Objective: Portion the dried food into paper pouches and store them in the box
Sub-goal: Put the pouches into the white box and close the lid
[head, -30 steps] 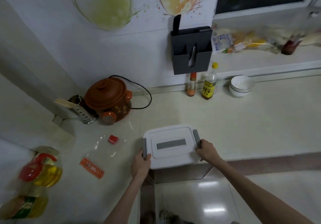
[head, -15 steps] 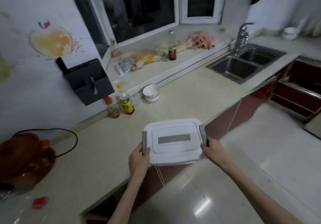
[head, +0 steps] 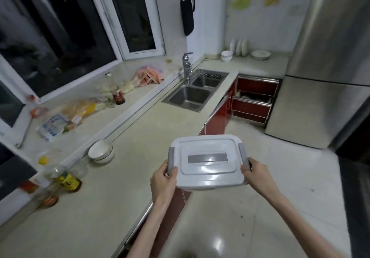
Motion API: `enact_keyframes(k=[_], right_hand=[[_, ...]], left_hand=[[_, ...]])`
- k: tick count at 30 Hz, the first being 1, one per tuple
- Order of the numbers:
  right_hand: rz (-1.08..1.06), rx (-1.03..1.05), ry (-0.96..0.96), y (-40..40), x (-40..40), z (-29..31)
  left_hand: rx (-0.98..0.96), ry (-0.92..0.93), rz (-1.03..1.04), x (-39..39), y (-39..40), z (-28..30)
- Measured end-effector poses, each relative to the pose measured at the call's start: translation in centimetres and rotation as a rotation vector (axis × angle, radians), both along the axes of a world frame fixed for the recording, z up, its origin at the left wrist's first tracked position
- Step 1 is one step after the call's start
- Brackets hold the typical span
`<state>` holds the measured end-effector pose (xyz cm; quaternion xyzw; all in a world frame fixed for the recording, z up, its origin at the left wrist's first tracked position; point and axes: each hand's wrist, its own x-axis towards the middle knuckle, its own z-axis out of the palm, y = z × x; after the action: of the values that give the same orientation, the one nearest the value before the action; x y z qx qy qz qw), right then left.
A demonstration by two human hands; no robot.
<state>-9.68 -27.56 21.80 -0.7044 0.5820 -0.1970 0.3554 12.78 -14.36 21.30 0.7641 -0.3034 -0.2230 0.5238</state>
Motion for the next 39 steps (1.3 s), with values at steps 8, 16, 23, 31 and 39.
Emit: enact_keyframes(k=[8, 16, 23, 31, 39], right_hand=[[-0.118, -0.018, -0.023, -7.1, 2.7, 2.3], [-0.190, 0.003, -0.042, -12.0, 5.5, 2.1], [-0.271, 0.009, -0.013, -18.5, 3.9, 1.3], [-0.388, 0.037, -0.041, -31.3, -0.3, 0.0], [-0.358, 0.057, -0.047, -45.7, -2.4, -0.1]], left_hand=[[-0.094, 0.009, -0.148, 3.8, -9.0, 1.9], [-0.098, 0.030, -0.214, 7.8, -16.4, 1.2], [-0.069, 0.047, -0.320, 6.8, -24.8, -0.5], [-0.033, 0.012, -0.409, 2.9, -39.8, -0.5], [-0.017, 0.083, -0.386, 0.9, -53.5, 0.1]])
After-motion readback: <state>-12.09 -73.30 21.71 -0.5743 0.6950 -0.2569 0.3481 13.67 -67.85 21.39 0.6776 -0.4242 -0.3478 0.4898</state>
